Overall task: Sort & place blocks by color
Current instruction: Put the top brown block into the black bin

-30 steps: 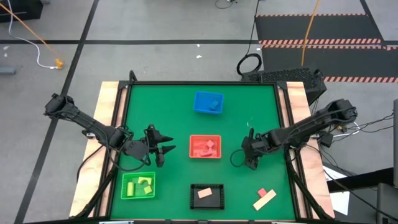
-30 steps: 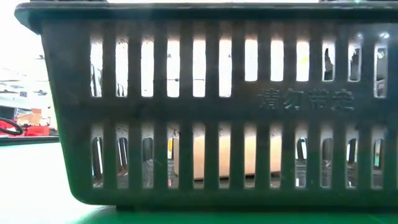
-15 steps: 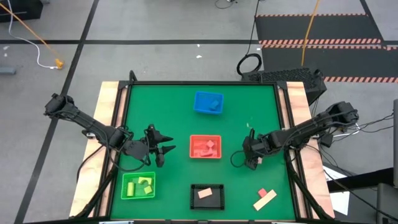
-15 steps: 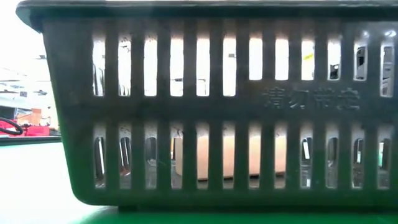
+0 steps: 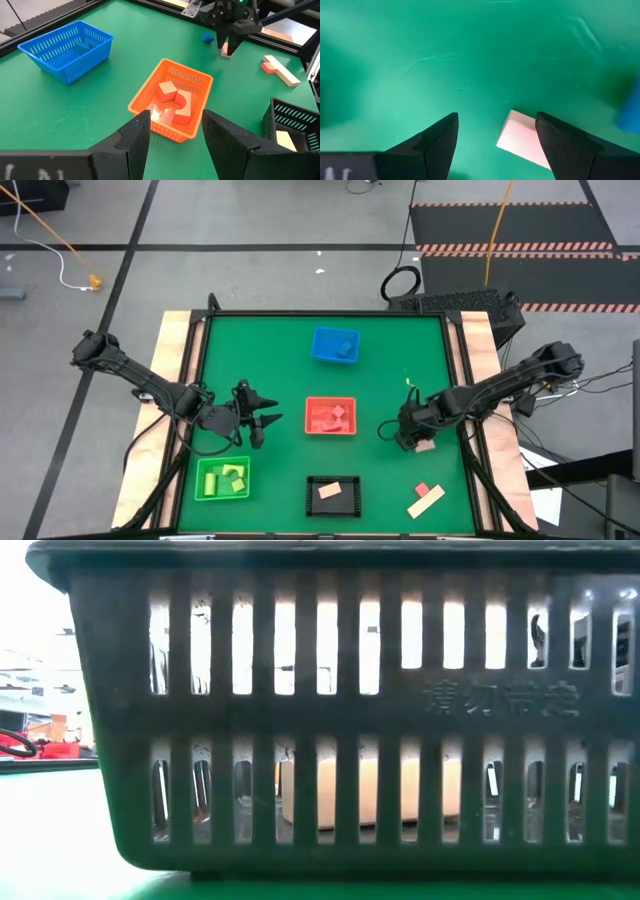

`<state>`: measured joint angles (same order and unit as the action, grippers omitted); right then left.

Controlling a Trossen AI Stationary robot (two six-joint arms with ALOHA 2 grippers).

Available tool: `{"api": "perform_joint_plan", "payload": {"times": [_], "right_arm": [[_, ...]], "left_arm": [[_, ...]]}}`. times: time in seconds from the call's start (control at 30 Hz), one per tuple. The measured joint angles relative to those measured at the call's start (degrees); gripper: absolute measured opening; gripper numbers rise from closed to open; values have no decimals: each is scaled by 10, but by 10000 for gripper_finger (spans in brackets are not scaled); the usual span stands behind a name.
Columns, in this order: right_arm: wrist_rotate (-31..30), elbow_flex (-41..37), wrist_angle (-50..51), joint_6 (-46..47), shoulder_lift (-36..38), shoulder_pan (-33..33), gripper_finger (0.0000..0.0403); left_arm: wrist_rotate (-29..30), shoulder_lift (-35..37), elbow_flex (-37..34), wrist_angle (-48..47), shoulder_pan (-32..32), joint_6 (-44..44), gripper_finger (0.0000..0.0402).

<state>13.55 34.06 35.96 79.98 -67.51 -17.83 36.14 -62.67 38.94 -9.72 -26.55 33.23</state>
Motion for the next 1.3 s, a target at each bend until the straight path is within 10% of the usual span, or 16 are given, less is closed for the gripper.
{"api": "perform_joint_plan", "payload": {"times": [0.3, 1.3], "right_arm": [[0, 0, 7, -286, 9, -47, 258], [-137, 1, 26, -458, -19, -172, 230]], "left_arm": [[0, 0, 0, -9, 0, 2, 179], [0, 0, 0, -10, 0, 4, 179]]}}
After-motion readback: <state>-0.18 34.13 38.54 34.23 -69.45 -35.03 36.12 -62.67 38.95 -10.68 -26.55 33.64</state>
